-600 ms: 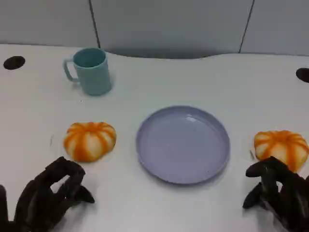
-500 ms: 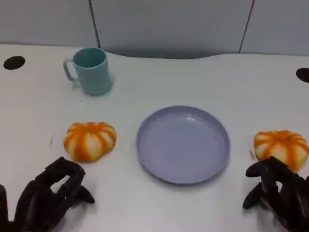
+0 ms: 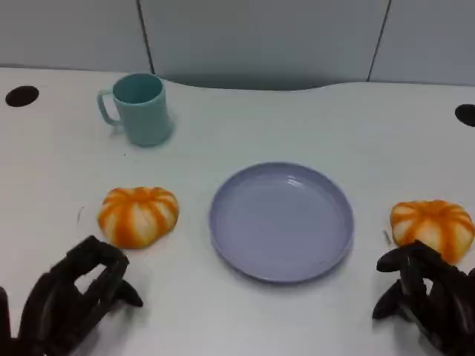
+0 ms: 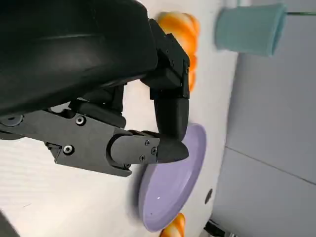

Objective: Grasp the bread from the table and place it into the plate.

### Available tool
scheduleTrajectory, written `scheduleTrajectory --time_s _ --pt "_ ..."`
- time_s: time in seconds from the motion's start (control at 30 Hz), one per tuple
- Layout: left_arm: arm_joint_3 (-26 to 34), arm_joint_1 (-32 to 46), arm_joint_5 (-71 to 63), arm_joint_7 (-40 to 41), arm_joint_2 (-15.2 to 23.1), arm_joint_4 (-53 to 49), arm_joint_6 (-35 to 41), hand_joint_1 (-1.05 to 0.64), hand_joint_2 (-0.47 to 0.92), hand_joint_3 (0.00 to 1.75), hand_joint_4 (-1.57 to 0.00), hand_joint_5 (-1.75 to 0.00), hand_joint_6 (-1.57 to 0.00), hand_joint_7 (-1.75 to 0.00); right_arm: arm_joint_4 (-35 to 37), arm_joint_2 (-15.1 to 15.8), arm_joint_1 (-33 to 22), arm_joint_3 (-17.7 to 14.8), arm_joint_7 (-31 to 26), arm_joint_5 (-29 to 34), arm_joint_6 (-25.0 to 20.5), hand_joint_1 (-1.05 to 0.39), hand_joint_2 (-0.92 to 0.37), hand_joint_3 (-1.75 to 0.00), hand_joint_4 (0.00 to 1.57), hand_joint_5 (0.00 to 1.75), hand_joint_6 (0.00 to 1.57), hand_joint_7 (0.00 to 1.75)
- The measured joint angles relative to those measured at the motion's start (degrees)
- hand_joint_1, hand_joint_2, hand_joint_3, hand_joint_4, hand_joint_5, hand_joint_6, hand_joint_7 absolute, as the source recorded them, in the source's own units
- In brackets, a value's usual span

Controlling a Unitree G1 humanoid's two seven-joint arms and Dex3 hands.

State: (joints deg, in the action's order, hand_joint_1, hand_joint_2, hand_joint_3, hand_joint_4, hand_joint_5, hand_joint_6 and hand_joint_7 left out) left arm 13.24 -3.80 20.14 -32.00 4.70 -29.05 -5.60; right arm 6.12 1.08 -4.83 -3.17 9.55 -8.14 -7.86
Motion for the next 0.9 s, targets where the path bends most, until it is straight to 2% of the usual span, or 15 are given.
scheduleTrajectory --time_s 0.03,0.23,0.3,0.4,0.43,0.47,0.5,0.57,0.6,0.63,0.73,0.9 --pt "-0.2 -0.2 -0.5 -0.4 0.0 0.1 -4.4 -0.50 0.92 0.26 -0.56 -1.75 -0.48 -1.46 0.0 -0.1 0.1 0.1 -0.1 0.0 0.0 -0.33 -0.92 -0.59 0.60 1.75 0.40 1.68" --pt "-3.0 -1.5 -12.1 5.5 1.6 4.6 -19.6 -0.53 0.92 0.25 -0.52 -1.75 -0.49 -1.40 0.3 -0.7 0.7 0.5 -0.7 0.4 -0.2 -0.34 -0.92 -0.59 0.57 1.75 0.39 1.67" --pt "-3.9 -2.9 -16.7 8.1 3.3 5.0 -24.3 -0.51 0.92 0.22 -0.51 -1.75 -0.49 -1.39 0.2 -0.8 0.7 0.9 -1.0 0.7 -0.3 -0.33 -0.92 -0.59 0.57 1.75 0.39 1.67" --pt "-5.4 -6.5 -27.6 13.5 7.9 5.4 -31.3 -0.54 0.92 0.08 -0.46 -1.58 -0.47 -1.25 0.2 -1.0 0.7 1.3 -1.2 0.8 -0.3 -0.35 -0.92 -0.58 0.57 1.75 0.39 1.67" --pt "-6.0 -7.7 -31.8 16.0 9.8 5.8 -32.6 -0.59 0.92 0.08 -0.39 -1.27 -0.45 -0.89 0.2 -1.1 0.7 1.4 -1.2 0.8 -0.3 -0.36 -0.92 -0.57 0.55 1.75 0.39 1.67" --pt "-6.5 -8.8 -35.5 18.3 11.4 6.0 -33.5 -0.61 0.92 0.08 -0.38 -1.06 -0.49 -0.61 0.2 -1.2 0.7 1.5 -1.2 0.8 -0.3 -0.36 -0.92 -0.56 0.55 1.75 0.39 1.67" --pt "-7.4 -9.8 -40.1 20.7 13.3 6.4 -33.9 -0.62 0.92 0.09 -0.37 -0.95 -0.52 -0.44 0.2 -1.2 0.7 1.5 -1.2 0.8 -0.3 -0.36 -0.92 -0.56 0.54 1.75 0.39 1.67" --pt "-9.7 -11.7 -49.2 24.8 17.4 6.9 -34.2 -0.64 0.92 0.09 -0.34 -0.75 -0.52 -0.22 0.1 -1.3 0.7 1.7 -1.3 0.8 -0.3 -0.36 -0.92 -0.57 0.53 1.75 0.38 1.67" --pt "-10.4 -12.3 -51.8 26.1 18.9 7.1 -34.1 -0.70 0.92 0.08 -0.17 -0.50 -0.31 -0.11 0.0 -1.3 0.6 1.7 -1.4 0.8 -0.3 -0.35 -0.92 -0.58 0.53 1.75 0.38 1.68" --pt "-11.6 -13.0 -54.7 26.5 20.2 8.0 -32.6 -0.74 0.92 0.07 -0.07 -0.33 -0.19 -0.05 -0.1 -1.3 0.5 1.8 -1.4 0.8 -0.3 -0.34 -0.92 -0.60 0.53 1.75 0.38 1.68" --pt "-17.0 -15.8 -64.0 23.9 24.0 10.2 -24.7 -0.81 0.91 0.04 -0.01 -0.06 -0.08 -0.02 -0.2 -1.3 0.5 2.1 -1.3 0.9 -0.2 -0.34 -0.92 -0.60 0.53 1.75 0.38 1.68" --pt "-25.5 -23.9 -68.2 19.8 25.1 3.2 -18.5 -0.86 0.90 0.02 0.00 0.00 -0.06 -0.01 -0.4 -1.4 0.5 2.2 -1.4 0.9 -0.3 -0.35 -0.92 -0.60 0.52 1.75 0.38 1.68"
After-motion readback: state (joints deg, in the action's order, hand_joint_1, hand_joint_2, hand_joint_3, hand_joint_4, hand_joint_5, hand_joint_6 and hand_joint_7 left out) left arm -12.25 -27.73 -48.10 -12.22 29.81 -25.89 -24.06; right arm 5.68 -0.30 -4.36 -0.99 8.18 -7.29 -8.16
